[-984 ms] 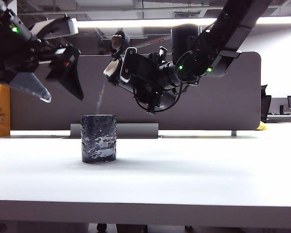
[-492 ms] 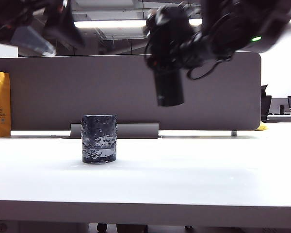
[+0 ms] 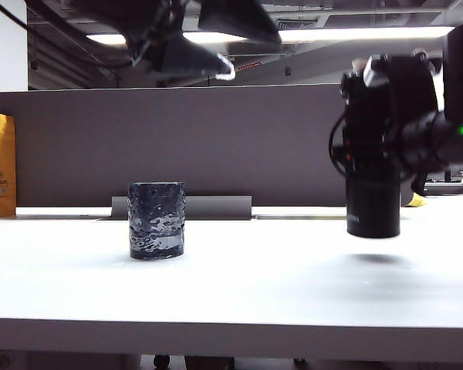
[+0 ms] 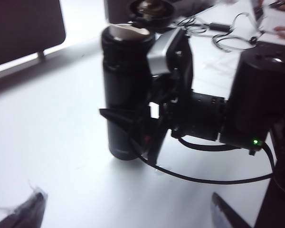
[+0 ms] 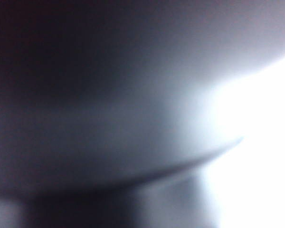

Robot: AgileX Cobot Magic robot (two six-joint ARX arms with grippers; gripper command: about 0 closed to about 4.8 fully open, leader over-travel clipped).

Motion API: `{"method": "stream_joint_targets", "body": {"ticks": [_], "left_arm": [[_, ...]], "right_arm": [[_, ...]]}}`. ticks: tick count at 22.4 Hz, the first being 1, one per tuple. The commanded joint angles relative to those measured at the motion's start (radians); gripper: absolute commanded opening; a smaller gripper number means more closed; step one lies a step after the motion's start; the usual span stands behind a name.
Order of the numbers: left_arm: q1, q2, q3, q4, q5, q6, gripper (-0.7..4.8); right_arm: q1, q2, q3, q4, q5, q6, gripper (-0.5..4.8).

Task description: Pick up the black thermos, pour some water into the cup, then place the black thermos back on the table.

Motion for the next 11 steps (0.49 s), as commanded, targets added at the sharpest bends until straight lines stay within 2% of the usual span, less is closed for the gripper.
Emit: {"method": "stream_joint_targets", "body": {"ticks": [1, 8, 9, 10, 11], "left_arm": [[0.001, 0.005, 0.003, 0.022, -0.013, 0.004, 4.79], [0.001, 0.005, 0.003, 0.024, -0.026, 0.004, 4.79], [0.001, 0.005, 0.003, 0.024, -0.026, 0.004, 4.79], [0.001, 0.005, 0.003, 0.024, -0.026, 0.004, 4.79], [0.001, 0.005, 0.003, 0.024, -0.026, 0.004, 4.79]], "right_arm": [[-0.007, 0.049, 0.01, 0.107, -0.003, 0.062, 1.38], [-0.007, 0.102, 0.002, 0.086, -0.003, 0.074, 1.47], [-0.007, 0.102, 0.002, 0.082, -0.003, 0.074, 2.06], [-0.007, 0.102, 0.002, 0.084, -0.003, 0.074, 3.23], [-0.007, 0.101, 0.002, 0.088, -0.003, 0.074, 4.79]]}}
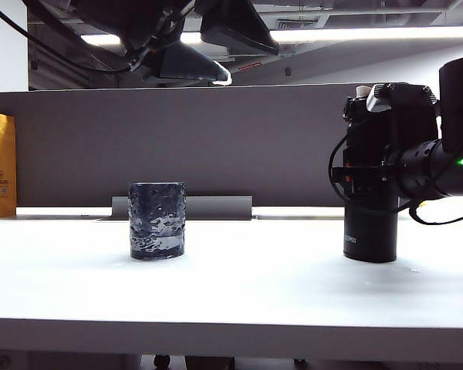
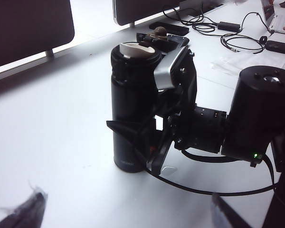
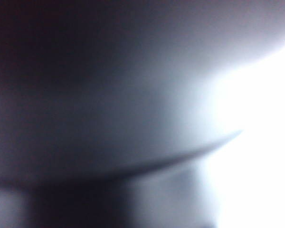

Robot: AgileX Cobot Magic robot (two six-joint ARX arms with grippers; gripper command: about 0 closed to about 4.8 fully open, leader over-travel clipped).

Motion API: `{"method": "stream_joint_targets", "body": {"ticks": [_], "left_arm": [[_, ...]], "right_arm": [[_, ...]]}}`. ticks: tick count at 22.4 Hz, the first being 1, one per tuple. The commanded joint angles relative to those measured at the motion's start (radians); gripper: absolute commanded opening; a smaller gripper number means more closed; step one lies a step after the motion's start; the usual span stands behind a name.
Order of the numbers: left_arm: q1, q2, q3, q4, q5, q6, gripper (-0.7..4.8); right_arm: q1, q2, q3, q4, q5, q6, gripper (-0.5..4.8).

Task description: Pick up the black thermos, pour some water into the cup, then place the black thermos back on the table.

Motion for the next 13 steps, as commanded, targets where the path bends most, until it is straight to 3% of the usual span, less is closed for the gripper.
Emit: {"method": "stream_joint_targets", "body": {"ticks": [1, 5, 8, 9, 10, 13], "left_arm": [[-0.001, -0.003, 0.003, 0.014, -0.002, 0.004, 4.79], [0.002, -0.032, 0.003, 0.012, -0.009, 0.004, 4.79], [0.004, -0.162, 0.003, -0.117, -0.069, -0.005, 4.79], [0.003, -0.257, 0.003, -0.225, -0.069, -0.005, 2.23], [0.003, -0.341, 0.003, -0.304, -0.069, -0.004, -0.01], [0.004, -0.586, 0.003, -0.539, -0.159, -0.008, -0.06]], "right_arm": [[0.0, -0.004, 0.0, 0.026, -0.001, 0.004, 4.79], [0.0, -0.037, -0.045, 0.009, -0.003, 0.004, 4.79], [0.0, -0.17, -0.197, -0.03, -0.039, 0.008, 4.79], [0.0, -0.295, -0.29, -0.049, -0.141, 0.012, 0.21], [0.0, -0.407, -0.341, -0.113, -0.187, 0.01, -0.12], [0.001, -0.864, -0.354, -0.689, -0.232, 0.058, -0.06]]}}
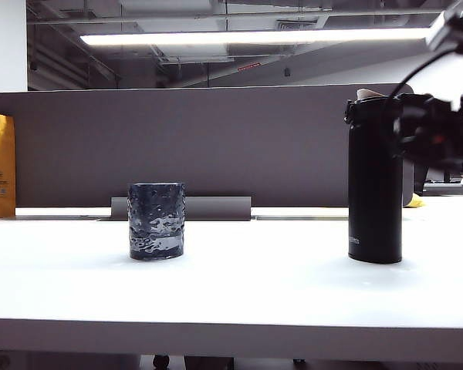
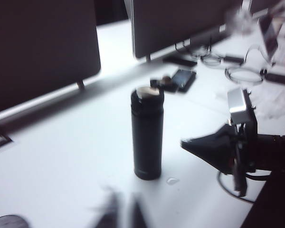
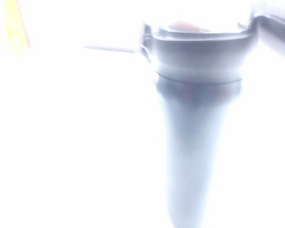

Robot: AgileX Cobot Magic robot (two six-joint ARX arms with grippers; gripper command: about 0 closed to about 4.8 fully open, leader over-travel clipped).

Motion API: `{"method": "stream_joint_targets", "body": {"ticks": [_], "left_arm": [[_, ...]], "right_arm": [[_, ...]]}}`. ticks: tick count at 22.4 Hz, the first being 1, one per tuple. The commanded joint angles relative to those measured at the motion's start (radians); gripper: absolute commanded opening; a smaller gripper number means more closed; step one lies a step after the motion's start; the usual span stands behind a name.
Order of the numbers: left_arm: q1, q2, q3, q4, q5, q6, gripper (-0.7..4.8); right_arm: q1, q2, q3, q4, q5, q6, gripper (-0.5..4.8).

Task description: Pick up the black thermos, pour some water into the cup, then place the black thermos back on the table.

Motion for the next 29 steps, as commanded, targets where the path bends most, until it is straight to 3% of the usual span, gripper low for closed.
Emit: {"method": "stream_joint_targets", "body": {"ticks": [1, 2, 5, 9, 12, 18, 25, 29], "left_arm": [[0.001, -0.196, 0.002, -0.285, -0.081, -0.008, -0.06], [0.0, -0.261, -0.007, -0.354, -0.08, -0.029, -0.06], [0.0, -0.418, -0.092, -0.369, -0.086, -0.091, -0.06], [0.0, -0.571, -0.219, -0.295, -0.137, -0.159, -0.06], [0.001, -0.657, -0.318, -0.252, -0.156, -0.161, -0.06], [-0.001, -0.724, -0.525, -0.146, -0.159, -0.296, -0.06], [0.0, -0.734, -0.705, 0.034, -0.168, -0.298, -0.06], [0.0, -0.735, -0.748, 0.047, -0.182, -0.293, -0.06]], "right_arm": [[-0.001, -0.42, 0.023, -0.576, -0.043, 0.048, -0.06], [-0.002, -0.565, 0.023, -0.7, -0.039, 0.048, -0.06], [-0.002, -0.871, 0.014, -0.972, -0.043, 0.042, -0.06], [-0.003, -1.112, -0.017, -1.109, 0.006, 0.023, -0.06], [-0.003, -1.271, -0.052, -1.201, 0.01, 0.024, -0.06], [-0.001, -1.271, -0.084, -1.268, -0.001, 0.032, -0.06], [-0.004, -1.297, -0.167, -1.266, 0.051, 0.055, -0.06], [-0.003, -1.297, -0.167, -1.269, 0.082, 0.053, -0.06]]}}
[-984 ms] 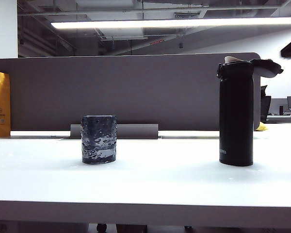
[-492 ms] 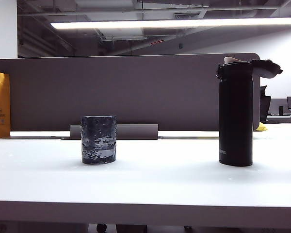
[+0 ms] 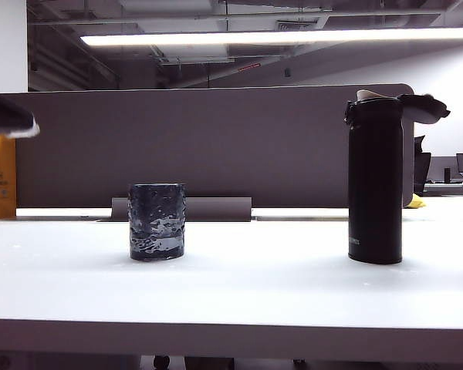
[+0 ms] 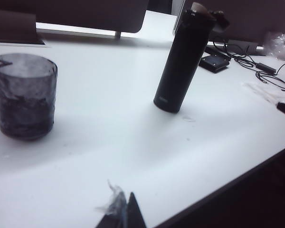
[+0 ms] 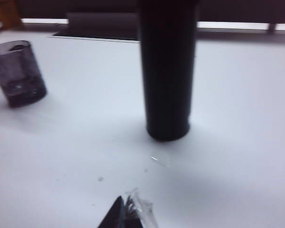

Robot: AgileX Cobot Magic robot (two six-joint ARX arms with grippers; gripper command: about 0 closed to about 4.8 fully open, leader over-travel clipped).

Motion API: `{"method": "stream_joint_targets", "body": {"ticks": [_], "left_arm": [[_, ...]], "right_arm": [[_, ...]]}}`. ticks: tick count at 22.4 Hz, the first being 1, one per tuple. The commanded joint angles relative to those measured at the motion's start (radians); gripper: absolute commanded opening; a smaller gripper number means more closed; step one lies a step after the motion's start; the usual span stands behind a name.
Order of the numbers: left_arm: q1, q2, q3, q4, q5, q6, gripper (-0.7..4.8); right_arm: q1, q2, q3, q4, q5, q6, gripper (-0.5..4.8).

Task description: Pick up the black thermos, pour some water into the cup, then place the black thermos back on the table.

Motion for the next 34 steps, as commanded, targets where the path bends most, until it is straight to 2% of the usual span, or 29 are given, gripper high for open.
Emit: {"method": "stream_joint_targets", "body": {"ticks": [1, 5, 7, 18, 21, 24, 27, 34], "left_arm": [[0.002, 0.0, -0.015, 0.011, -0.044, 0.007, -0.06], [0.002, 0.0, -0.015, 0.001, -0.193, 0.004, -0.05], [0.002, 0.0, -0.015, -0.002, -0.229, 0.004, -0.04], [0.002, -0.001, -0.015, -0.004, -0.229, 0.005, -0.04], [0.039, -0.002, -0.015, -0.003, -0.2, 0.005, -0.04], [0.161, -0.001, -0.015, -0.006, -0.108, 0.005, -0.04], [0.321, -0.003, -0.015, -0.006, -0.027, 0.005, -0.04], [0.657, -0.003, -0.015, -0.007, -0.023, 0.005, -0.04]], "right_arm": [[0.001, 0.0, -0.005, 0.0, 0.029, 0.006, -0.06], [0.001, 0.0, -0.005, 0.003, 0.029, 0.008, 0.12], [0.001, 0.0, -0.005, 0.003, 0.025, 0.007, 0.12], [0.001, 0.0, -0.005, 0.003, 0.026, 0.006, 0.12], [-0.023, 0.0, -0.005, 0.004, 0.022, 0.007, 0.11], [-0.097, 0.0, -0.005, 0.004, 0.022, 0.006, 0.12], [-0.196, 0.0, -0.005, 0.005, 0.022, 0.007, 0.12], [-0.338, 0.0, -0.005, 0.004, 0.029, 0.006, 0.12]]}}
